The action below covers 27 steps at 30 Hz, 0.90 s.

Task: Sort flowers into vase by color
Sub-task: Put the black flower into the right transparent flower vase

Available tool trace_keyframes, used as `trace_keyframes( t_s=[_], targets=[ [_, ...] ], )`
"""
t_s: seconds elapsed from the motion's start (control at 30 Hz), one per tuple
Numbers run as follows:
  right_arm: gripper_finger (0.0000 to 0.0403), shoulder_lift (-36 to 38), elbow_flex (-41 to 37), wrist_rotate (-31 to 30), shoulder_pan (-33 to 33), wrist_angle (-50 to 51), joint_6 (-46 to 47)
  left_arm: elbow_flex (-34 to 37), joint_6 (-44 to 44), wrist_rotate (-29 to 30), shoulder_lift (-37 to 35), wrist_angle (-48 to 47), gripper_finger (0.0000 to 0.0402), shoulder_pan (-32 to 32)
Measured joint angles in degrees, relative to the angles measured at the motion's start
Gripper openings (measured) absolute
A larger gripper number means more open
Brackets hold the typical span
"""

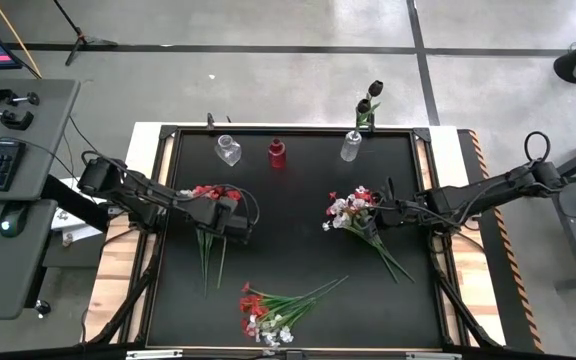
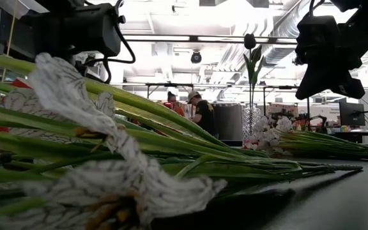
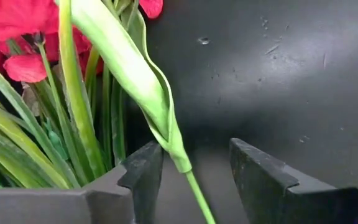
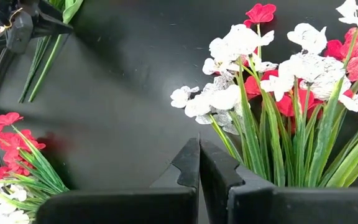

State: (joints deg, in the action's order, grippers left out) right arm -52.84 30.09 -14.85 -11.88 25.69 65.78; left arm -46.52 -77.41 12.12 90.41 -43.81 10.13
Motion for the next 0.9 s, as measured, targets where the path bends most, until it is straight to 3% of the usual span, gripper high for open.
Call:
trace_keyframes(
  t_s=[0.33,0.6,0.9],
  targets=[
    [0.0,0.0,0.0,0.0,0.02,0.0,-0.05,0.0,-0.03,2.26,0.0,1.52,0.0009,-0.04],
    [0.0,0.0,0.0,0.07,0.0,-0.04,-0.13,-0.02,3.75,0.97,-2.0,6.25,0.0002,-0.26],
    [0.0,-0.02,0.04,0.37,0.0,-0.17,-0.22,-0.02,14.31,-0.42,-15.63,8.41,0.0001,2.15]
  ],
)
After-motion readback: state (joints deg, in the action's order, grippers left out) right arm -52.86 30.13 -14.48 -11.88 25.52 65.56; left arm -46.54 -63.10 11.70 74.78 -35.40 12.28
